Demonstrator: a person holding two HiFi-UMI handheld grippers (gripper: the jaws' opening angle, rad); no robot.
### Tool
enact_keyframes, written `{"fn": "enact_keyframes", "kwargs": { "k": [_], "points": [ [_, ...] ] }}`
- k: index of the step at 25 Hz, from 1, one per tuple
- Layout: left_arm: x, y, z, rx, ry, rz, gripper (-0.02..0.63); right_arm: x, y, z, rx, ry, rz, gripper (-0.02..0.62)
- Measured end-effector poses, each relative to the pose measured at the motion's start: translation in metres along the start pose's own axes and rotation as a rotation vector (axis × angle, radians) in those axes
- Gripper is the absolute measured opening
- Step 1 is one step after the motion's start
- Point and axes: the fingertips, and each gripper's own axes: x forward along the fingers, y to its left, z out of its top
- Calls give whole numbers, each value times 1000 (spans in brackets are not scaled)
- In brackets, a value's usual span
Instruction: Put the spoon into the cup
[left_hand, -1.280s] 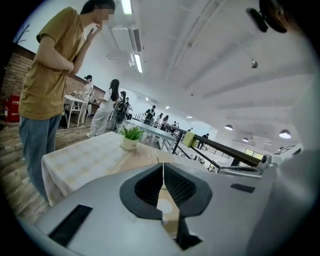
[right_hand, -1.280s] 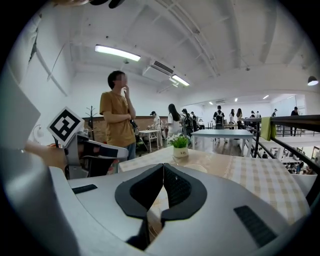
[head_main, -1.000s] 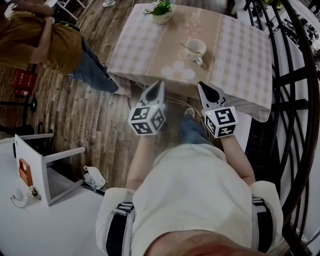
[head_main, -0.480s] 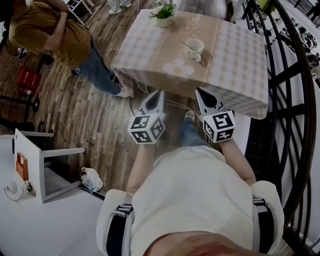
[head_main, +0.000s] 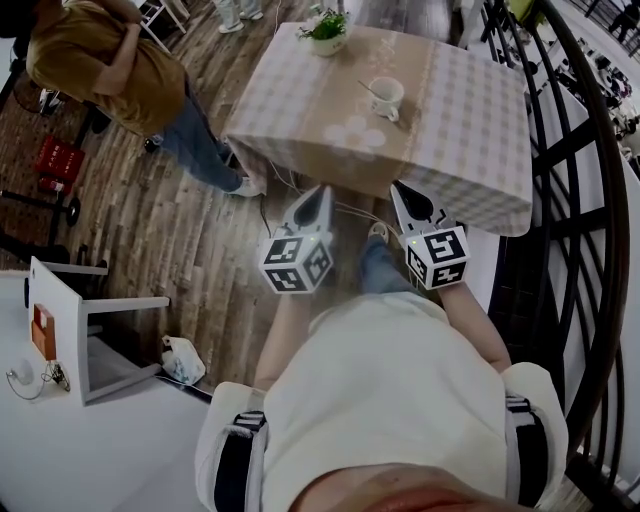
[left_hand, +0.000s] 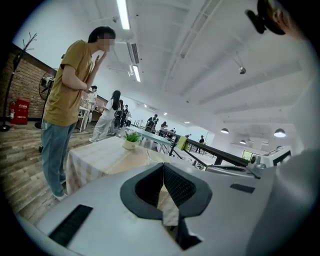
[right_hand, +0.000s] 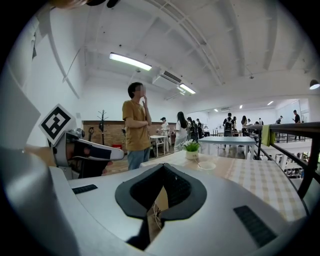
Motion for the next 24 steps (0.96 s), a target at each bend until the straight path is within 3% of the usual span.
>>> {"fn": "enact_keyframes", "kwargs": {
  "k": [24],
  "points": [
    [-3, -9, 6, -8, -23, -10, 5, -8, 2, 11, -30, -33, 7, 0]
  ]
}}
